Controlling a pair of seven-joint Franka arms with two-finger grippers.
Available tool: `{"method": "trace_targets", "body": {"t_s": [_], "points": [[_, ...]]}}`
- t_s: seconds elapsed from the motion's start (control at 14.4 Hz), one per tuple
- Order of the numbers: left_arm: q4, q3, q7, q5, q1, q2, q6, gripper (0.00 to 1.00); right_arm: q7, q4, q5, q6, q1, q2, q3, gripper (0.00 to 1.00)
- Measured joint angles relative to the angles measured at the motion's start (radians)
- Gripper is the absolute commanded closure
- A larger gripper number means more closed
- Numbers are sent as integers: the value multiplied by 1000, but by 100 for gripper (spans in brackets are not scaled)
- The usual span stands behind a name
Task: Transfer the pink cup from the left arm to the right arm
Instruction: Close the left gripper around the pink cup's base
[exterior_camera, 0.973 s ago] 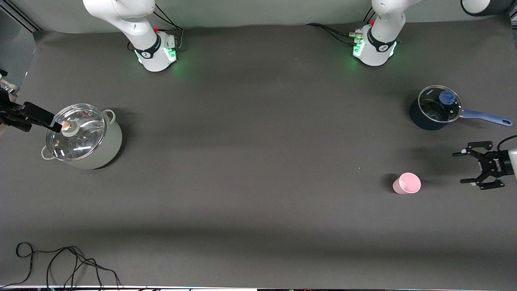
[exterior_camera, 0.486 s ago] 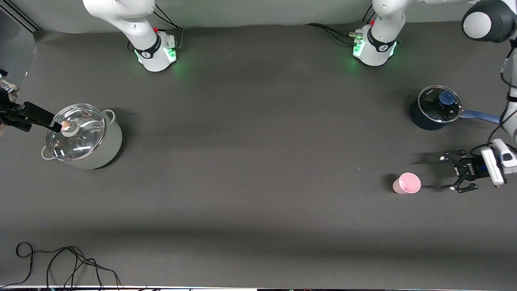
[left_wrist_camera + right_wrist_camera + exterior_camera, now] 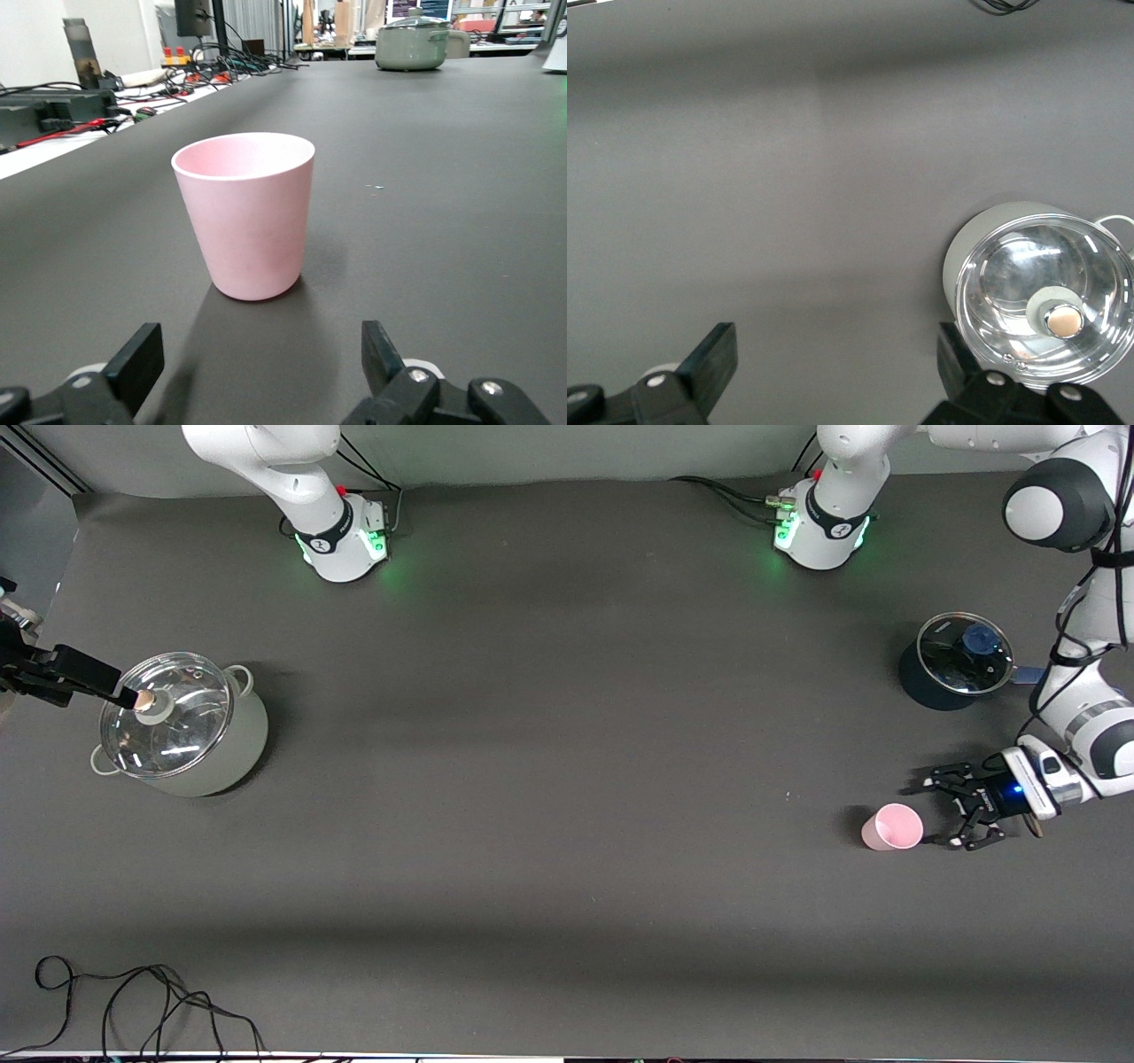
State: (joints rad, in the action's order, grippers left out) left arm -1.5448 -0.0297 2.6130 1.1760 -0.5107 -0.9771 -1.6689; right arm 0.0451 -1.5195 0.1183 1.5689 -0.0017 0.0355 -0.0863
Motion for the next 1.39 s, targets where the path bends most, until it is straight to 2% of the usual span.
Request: {"method": "trace_targets", "body": {"t_s": [0.49,0.76,0.97,1.11,1.18,1.39], "points": [[-44,85,9,51,7,-1,-98,1,-2,0,0,0,0,30,0,0],[-56,102,5,75,12,-1,-113,1,-2,0,0,0,0,30,0,0],[-57,106,-9,82,27,-1,-117,20,-2,0,0,0,0,30,0,0],[-57,106,-15,93,34,-1,-123,26,-2,0,0,-1,0,30,0,0],[-58,106,-16,97,36,-1,-129,34,-2,0,0,-1,0,30,0,0],[-64,106,-17,110,41,-1,-134,43,-2,0,0,-1,0,30,0,0]]}}
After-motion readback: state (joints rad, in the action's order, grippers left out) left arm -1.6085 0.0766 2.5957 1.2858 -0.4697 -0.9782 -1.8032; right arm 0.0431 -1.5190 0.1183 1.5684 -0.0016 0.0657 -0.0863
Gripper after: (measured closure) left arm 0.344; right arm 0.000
